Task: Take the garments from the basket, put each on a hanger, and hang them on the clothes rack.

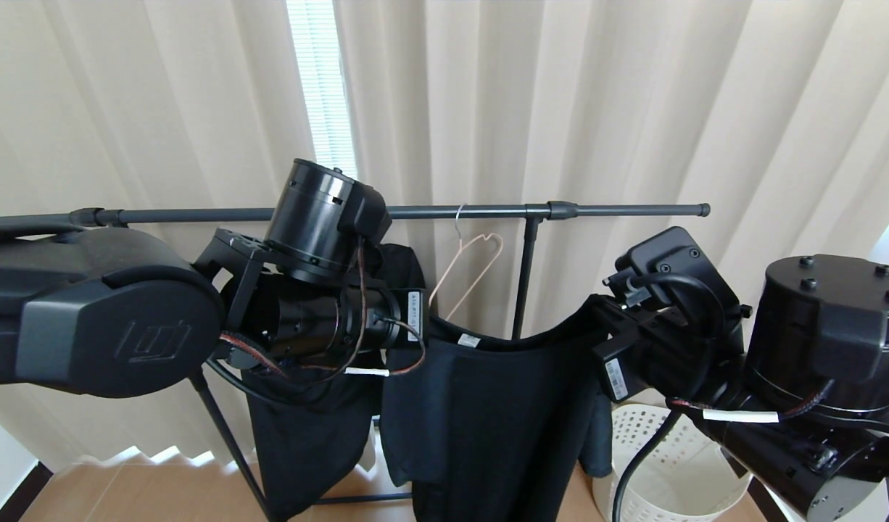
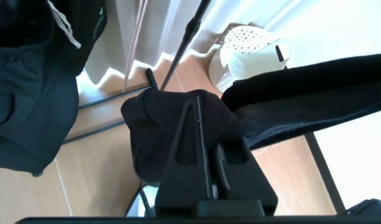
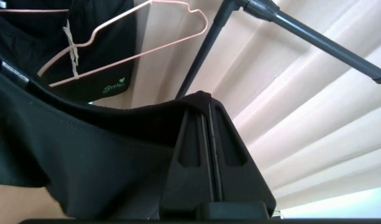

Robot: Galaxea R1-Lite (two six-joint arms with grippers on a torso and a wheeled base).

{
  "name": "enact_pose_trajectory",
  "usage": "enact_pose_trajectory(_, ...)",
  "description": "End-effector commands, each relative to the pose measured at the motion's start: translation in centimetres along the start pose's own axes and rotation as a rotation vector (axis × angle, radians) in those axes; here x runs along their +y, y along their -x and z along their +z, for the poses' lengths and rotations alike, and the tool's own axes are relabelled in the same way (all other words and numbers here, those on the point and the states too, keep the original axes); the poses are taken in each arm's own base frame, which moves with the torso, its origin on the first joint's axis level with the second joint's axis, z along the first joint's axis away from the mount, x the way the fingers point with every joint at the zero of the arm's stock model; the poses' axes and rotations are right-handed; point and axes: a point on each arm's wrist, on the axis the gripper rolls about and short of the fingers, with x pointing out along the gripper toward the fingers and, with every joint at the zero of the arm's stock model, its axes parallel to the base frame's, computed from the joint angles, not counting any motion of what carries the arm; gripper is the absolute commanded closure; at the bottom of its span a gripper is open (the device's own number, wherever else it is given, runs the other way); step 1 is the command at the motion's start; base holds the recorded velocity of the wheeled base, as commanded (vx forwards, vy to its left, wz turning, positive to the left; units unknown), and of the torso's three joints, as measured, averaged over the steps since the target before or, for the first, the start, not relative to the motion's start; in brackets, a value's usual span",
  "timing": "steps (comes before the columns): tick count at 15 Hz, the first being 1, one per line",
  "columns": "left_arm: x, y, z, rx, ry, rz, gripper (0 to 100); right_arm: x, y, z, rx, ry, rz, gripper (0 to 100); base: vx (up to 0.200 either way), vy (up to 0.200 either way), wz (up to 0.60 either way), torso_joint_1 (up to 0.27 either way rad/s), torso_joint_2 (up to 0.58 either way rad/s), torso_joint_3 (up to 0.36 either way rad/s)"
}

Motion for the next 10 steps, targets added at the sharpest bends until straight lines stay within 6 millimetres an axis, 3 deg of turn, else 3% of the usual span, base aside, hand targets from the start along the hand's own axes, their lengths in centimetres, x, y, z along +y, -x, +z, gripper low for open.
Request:
enact_pose_trajectory(1,0.0,-0.1,-0.1,0.005,-0.001,0.002,0,0.0,-0.1,0.0,0.001,0.0,-0.002,100,0.0,0.0,0.0,0.0,0.0,0.0)
enact_pose_trajectory(8,0.3,0.0,-0.5,0.025,-0.041,0.006,0,-1.3,-1.1,-0.2,0.018,-0.015,-0.059,100,0.0,0.0,0.0,0.0,0.0,0.0)
enact_pose_trajectory(10,0.5,0.8,-1.2,0.063,-0.075,-0.062,0,-1.9,-1.6,-0.3,0.026,-0.015,-0.085,100,0.0,0.0,0.0,0.0,0.0,0.0)
